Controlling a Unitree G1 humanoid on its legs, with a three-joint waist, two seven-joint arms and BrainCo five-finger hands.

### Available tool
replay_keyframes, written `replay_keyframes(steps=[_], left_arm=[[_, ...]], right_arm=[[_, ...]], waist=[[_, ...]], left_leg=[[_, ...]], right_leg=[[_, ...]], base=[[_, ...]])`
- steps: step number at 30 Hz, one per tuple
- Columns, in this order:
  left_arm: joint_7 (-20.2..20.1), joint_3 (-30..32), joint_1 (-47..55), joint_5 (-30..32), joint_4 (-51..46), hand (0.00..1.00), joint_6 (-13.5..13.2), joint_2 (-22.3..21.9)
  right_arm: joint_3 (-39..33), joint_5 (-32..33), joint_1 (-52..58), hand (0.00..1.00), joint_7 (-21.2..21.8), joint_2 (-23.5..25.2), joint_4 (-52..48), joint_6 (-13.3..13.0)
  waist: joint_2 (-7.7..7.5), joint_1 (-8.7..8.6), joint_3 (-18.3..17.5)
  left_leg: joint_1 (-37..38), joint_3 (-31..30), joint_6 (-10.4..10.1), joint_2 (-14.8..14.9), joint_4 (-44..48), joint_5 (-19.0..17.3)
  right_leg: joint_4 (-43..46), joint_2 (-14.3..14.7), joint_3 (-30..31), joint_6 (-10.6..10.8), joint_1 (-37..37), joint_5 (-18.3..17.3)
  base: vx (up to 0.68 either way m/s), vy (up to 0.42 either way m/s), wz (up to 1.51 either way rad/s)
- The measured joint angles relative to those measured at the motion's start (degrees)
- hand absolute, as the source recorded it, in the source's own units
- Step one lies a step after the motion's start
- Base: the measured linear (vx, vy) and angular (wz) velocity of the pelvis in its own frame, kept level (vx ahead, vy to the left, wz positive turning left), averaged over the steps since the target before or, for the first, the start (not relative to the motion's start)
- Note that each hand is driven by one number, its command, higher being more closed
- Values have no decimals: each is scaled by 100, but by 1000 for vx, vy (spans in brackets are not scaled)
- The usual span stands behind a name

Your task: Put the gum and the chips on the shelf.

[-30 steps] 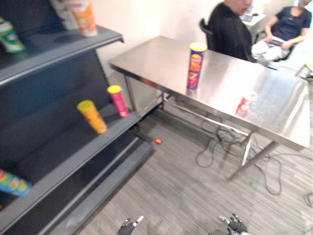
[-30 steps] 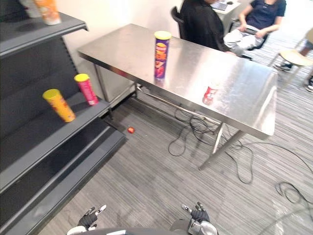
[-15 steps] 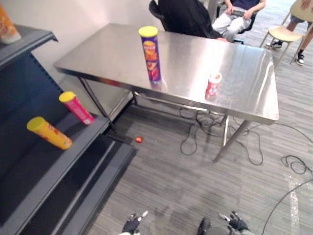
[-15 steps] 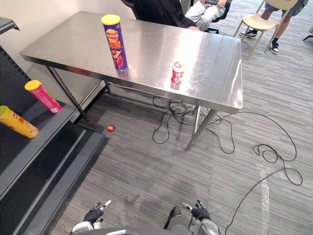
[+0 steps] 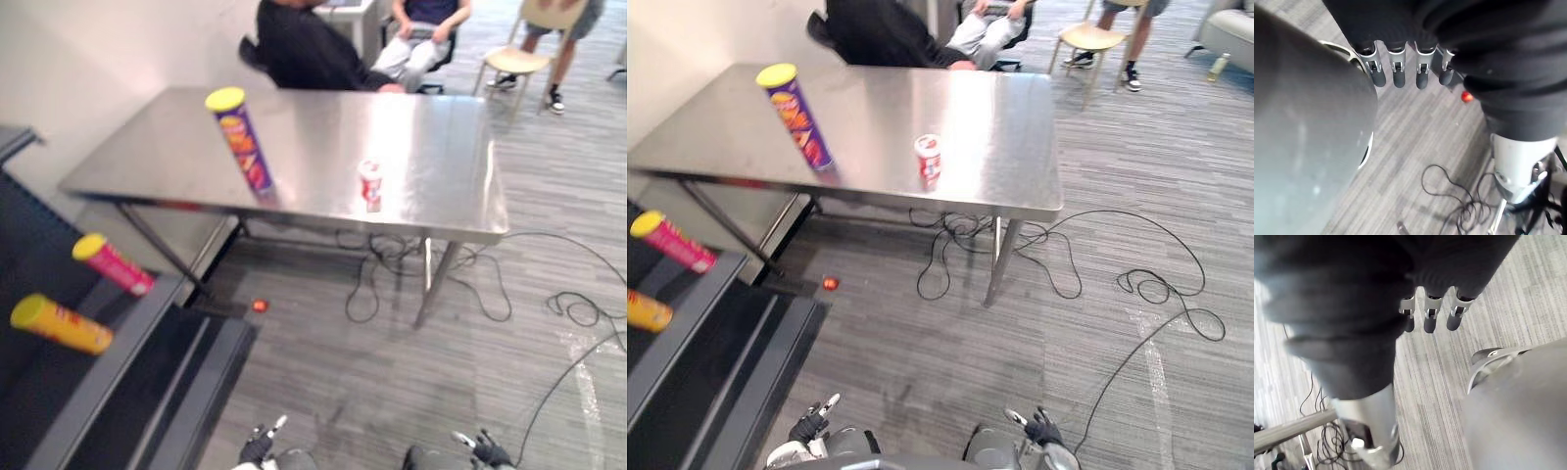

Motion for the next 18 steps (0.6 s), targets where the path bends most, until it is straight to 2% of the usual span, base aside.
replay_keyframes(steps=[2,3,4,5,6,8,10,14,18], left_arm=[[0,-4,6,4,4,0,-7,-4],[7,9,10,16,8,0,-7,-13],[14,22,12,28,19,0,-7,-28],[18,34,20,28,24,0,-7,-42],[23,82,23,32,67,0,-17,-65],[23,51,18,65,159,0,-15,118],[21,-31,5,137,235,0,-1,270],[26,-238,12,355,313,0,2,352],[22,-356,12,382,365,0,1,376]], right_arm=[[-23,57,31,0,-2,1,56,19],[-22,69,48,0,-2,2,59,19],[-22,67,79,0,1,-2,62,15],[-21,67,78,0,1,-11,63,14],[-28,61,66,0,-6,1,98,21],[-46,57,106,0,13,144,110,15],[-306,31,154,0,16,345,212,21],[-537,-67,138,0,81,340,254,22],[-671,-154,127,0,103,342,266,24]], waist=[[-16,8,6],[-17,8,5],[-15,9,4],[-5,19,-1],[-37,44,-22],[-322,-27,-128],[-568,-27,-275],[-481,-12,-295],[-452,-1,-316]], left_leg=[[-28,-40,-3,-158,-1165,-55],[20,-125,37,-252,-2070,-1],[119,-385,13,-392,-2928,220],[179,-513,-34,-459,-3254,388],[349,-615,-27,-573,-3589,845],[585,-432,47,-871,-3841,812],[715,-198,197,-1128,-3973,720],[1088,77,278,-1234,-4254,663],[1269,271,278,-1216,-4333,663]], right_leg=[[-112,-41,163,68,69,27],[-148,-62,291,176,72,25],[-174,-81,439,296,44,21],[-174,-83,522,374,40,9],[-194,-144,739,585,72,-17],[-464,-380,848,746,222,88],[-694,-612,927,761,293,328],[-788,-670,974,679,326,793],[-902,-623,926,631,321,1027]], base=[[178,106,-47],[197,189,-56],[201,217,-60],[284,329,-75],[259,277,-60],[251,227,-35],[270,248,-23],[192,176,-41],[99,45,-43]])
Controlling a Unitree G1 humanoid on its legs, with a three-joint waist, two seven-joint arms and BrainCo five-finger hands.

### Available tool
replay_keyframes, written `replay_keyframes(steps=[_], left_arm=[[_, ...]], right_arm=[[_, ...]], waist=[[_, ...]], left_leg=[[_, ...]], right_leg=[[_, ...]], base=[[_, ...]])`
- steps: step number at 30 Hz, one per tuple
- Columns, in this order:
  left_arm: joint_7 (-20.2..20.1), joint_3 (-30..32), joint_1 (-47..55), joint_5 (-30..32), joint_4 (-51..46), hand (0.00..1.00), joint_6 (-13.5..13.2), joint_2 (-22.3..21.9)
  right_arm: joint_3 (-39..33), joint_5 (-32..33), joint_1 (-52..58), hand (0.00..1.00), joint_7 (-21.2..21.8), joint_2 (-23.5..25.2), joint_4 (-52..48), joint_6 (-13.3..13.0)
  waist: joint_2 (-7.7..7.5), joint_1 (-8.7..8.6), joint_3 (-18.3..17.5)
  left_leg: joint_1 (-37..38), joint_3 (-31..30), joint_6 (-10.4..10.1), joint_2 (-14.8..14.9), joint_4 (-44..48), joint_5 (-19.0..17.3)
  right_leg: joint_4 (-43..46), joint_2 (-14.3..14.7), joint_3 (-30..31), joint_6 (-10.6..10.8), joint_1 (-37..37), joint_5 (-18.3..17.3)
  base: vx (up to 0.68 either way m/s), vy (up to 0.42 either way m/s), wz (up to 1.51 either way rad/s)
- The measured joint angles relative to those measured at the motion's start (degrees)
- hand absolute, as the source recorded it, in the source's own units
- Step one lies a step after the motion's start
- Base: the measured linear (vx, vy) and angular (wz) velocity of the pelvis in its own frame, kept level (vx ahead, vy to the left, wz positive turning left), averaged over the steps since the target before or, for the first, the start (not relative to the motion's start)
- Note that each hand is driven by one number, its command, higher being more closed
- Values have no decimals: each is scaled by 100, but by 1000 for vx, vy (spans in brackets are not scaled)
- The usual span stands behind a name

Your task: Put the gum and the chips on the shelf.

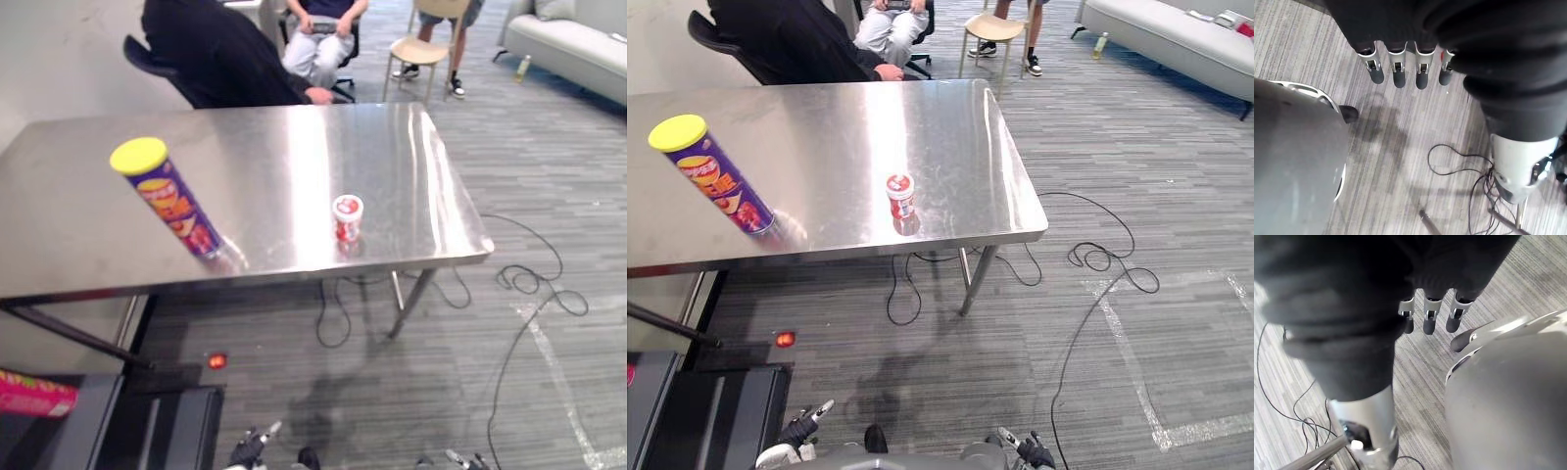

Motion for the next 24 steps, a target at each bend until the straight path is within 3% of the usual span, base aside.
replay_keyframes(steps=[7,10,14,16,18,21,24], left_arm=[[2,53,1,150,45,0,5,-43],[-3,302,58,321,58,0,14,-67],[-15,688,146,411,-14,0,42,-69],[-14,899,315,413,-12,0,54,-80],[-13,946,475,414,-15,0,57,-82],[-5,967,629,411,-15,0,55,-83],[15,1053,710,395,-15,0,53,-79]], right_arm=[[-698,14,18,0,-58,-26,195,129],[-1699,68,4,0,-152,-111,260,169],[-3222,254,-98,0,-263,-426,253,169],[-4234,466,-210,0,-350,-850,263,167],[-4805,640,-303,0,-447,-1202,262,162],[-5005,891,-477,0,-663,-1572,189,107],[-4639,957,-640,0,-1010,-1668,-585,75]], waist=[[117,-2,-95],[140,28,-191],[84,45,-239],[67,-26,-287],[91,-38,-361],[57,-53,-398],[-33,-74,-484]], left_leg=[[48,-152,-22,-25,-303,98],[228,-189,-39,-42,-790,362],[200,-214,-41,-122,-890,433],[192,-287,-58,-143,-893,448],[185,-285,-69,-143,-893,460],[137,-312,-69,-127,-893,498],[86,-318,-55,-98,-893,526]], right_leg=[[-361,42,-531,22,134,16],[-400,99,-692,25,131,11],[-511,39,-917,48,155,-113],[-537,22,-993,81,215,-144],[-559,22,-995,82,217,-143],[-569,40,-1026,103,197,-128],[-571,73,-1038,118,161,-115]], base=[[8,-39,-1],[-77,-49,5],[-105,-38,2],[-82,-14,14],[-49,-3,3],[-26,-12,6],[1,-13,4]])
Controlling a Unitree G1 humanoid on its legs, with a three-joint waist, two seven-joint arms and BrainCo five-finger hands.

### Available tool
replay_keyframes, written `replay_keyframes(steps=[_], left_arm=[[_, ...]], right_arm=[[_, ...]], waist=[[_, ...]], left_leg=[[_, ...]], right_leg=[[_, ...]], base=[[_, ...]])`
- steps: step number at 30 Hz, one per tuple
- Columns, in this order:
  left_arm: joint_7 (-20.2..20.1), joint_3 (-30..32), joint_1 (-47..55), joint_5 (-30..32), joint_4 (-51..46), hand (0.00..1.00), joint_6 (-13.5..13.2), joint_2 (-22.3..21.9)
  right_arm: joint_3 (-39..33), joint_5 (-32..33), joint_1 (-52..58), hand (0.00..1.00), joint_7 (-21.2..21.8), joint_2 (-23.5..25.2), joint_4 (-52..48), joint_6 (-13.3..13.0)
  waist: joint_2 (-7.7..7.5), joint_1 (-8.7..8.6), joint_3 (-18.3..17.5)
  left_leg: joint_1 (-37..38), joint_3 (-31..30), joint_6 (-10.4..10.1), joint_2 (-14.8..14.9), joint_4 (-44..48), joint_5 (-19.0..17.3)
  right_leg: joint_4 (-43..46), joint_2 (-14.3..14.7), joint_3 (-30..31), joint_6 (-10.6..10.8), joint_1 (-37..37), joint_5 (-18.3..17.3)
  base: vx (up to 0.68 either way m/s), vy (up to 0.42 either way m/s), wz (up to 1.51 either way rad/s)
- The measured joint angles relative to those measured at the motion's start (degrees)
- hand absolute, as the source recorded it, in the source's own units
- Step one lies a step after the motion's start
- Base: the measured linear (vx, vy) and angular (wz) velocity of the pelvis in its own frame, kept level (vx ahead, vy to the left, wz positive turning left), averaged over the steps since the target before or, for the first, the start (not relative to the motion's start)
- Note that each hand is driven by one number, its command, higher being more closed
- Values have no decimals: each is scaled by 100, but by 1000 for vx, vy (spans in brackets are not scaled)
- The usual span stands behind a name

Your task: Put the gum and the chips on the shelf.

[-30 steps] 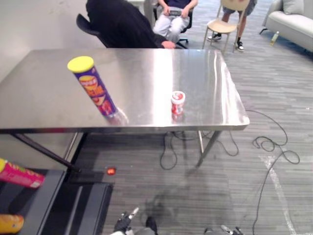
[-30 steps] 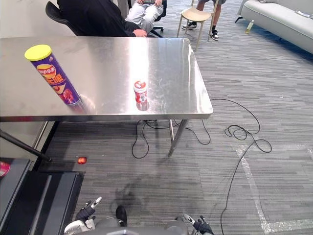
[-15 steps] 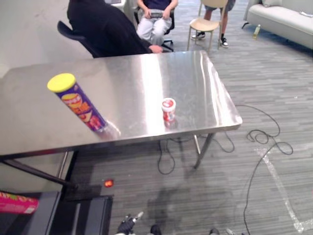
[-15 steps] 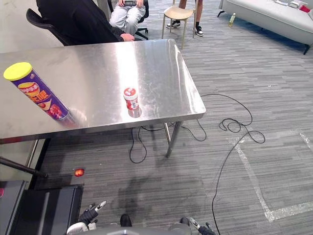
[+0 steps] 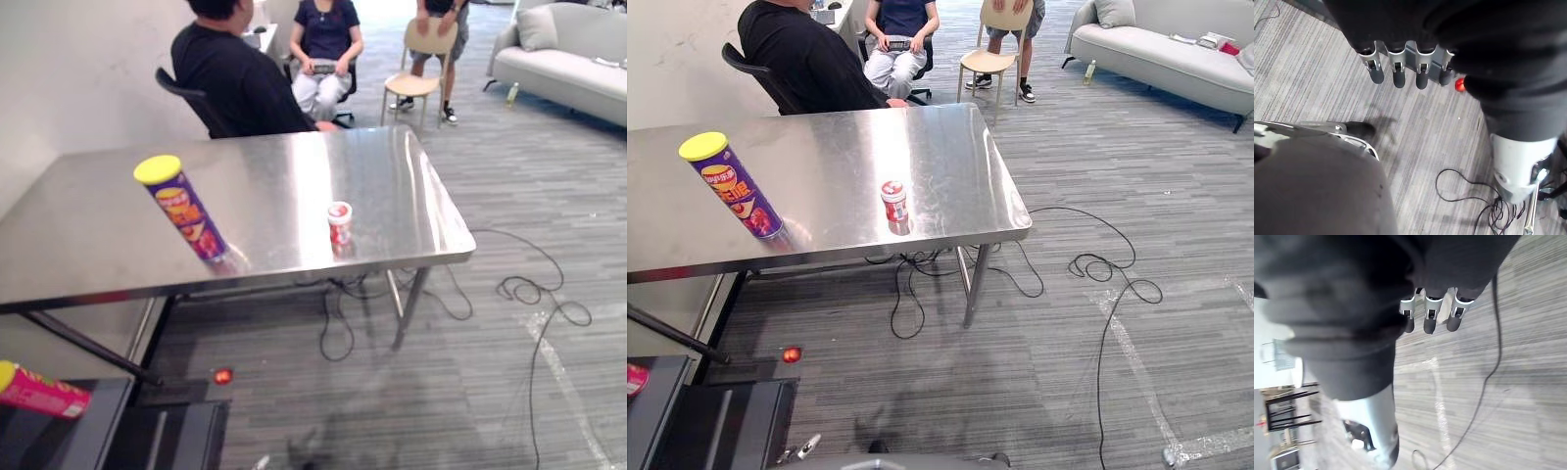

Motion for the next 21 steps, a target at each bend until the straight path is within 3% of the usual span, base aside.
replay_keyframes(steps=[5,10,16,21], left_arm=[[107,-16,32,-42,-7,0,-11,5],[150,-146,97,-52,-135,0,-14,2],[149,-363,102,-41,-244,0,-11,2],[150,-413,171,-37,-358,0,-7,5]], right_arm=[[944,-192,-175,0,-637,-123,-2219,-243],[1384,-787,-481,0,-1109,-231,-3154,-354],[2454,-1867,-445,0,-1066,-148,-5088,-356],[2922,-2180,-304,0,-814,208,-5997,-359]], waist=[[-15,23,-93],[30,41,-134],[96,93,-174],[101,90,-177]], left_leg=[[6,7,5,5,1,1],[11,-3,-3,4,-1,-6],[14,-43,-21,6,2,-20],[13,-79,-21,5,7,-20]], right_leg=[[19,9,45,-35,-35,-18],[22,18,35,-85,-29,-47],[21,28,12,-73,-20,-41],[22,28,-2,-72,-11,-41]], base=[[30,-9,-4],[46,-13,1],[21,-12,1],[1,-3,1]])
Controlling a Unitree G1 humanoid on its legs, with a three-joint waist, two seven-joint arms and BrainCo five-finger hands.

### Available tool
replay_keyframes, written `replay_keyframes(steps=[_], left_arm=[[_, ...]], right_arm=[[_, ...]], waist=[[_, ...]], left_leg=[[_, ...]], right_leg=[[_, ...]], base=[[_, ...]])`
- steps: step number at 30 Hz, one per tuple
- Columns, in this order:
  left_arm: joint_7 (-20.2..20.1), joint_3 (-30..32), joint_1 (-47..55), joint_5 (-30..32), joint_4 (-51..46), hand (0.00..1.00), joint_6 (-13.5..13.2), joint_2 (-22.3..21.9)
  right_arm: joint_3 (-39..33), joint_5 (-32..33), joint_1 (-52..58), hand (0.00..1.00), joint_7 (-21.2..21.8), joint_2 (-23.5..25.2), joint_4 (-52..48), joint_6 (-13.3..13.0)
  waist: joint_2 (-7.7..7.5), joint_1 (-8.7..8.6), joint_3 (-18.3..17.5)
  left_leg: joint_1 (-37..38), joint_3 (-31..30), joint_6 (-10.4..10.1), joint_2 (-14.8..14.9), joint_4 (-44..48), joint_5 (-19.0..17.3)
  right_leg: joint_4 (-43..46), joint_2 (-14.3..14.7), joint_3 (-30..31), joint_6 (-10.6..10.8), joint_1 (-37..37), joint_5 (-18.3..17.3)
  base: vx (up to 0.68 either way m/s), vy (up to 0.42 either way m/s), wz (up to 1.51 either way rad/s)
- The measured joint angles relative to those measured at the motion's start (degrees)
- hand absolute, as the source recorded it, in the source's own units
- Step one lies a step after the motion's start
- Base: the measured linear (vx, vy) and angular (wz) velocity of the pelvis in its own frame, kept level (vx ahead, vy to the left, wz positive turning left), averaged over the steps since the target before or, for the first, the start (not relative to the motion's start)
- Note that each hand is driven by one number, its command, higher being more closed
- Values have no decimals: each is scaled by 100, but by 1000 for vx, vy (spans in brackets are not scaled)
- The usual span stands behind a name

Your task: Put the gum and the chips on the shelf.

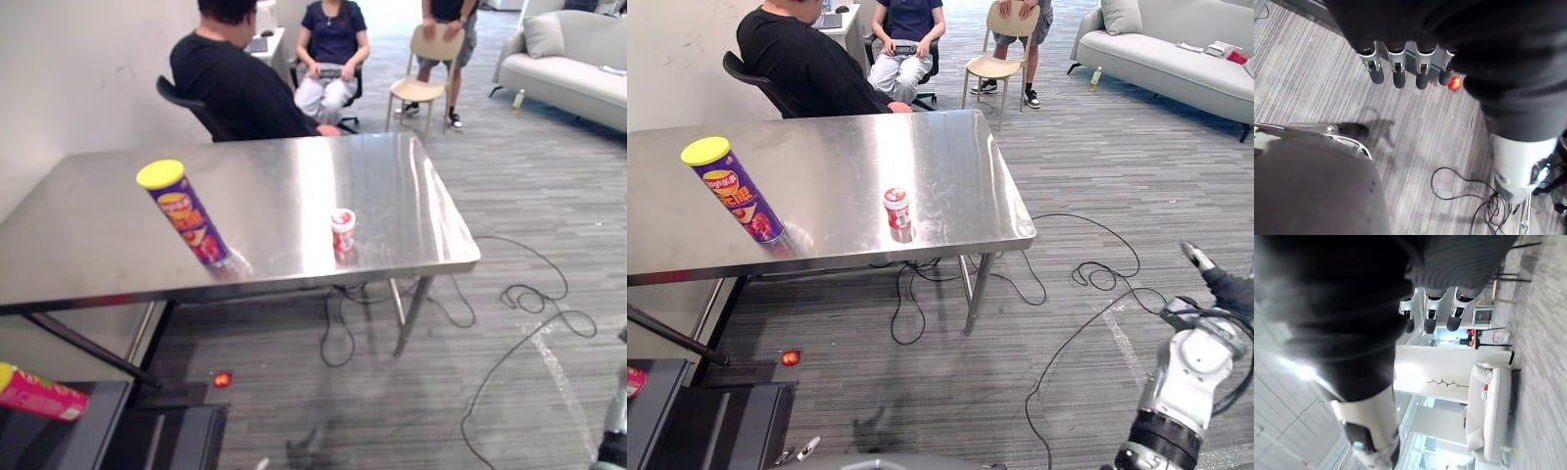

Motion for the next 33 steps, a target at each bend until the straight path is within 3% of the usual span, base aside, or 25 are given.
replay_keyframes(steps=[8,13,25,33], left_arm=[[-12,-178,24,15,-42,0,-1,44],[-14,-228,23,15,-40,0,-2,54],[3,-289,11,12,-31,0,-5,70],[61,-284,12,11,-46,0,8,106]], right_arm=[[1139,15,508,0,1058,56,-646,-51],[1793,332,523,0,1402,54,-646,-51],[3077,567,228,0,1562,58,-520,-50],[3278,570,-441,0,1295,242,-108,-45]], waist=[[20,23,-12],[26,65,-9],[9,277,197],[-81,414,416]], left_leg=[[-1,-54,5,-1,1,4],[-3,-138,14,-8,-5,11],[-143,-544,55,-56,-9,89],[-303,-785,75,-86,-8,154]], right_leg=[[11,2,-26,2,13,0],[11,4,-100,4,61,-3],[16,6,-388,-63,169,-45],[41,9,-518,-65,156,-45]], base=[[2,-2,1],[8,-12,7],[6,-10,16],[17,1,17]])
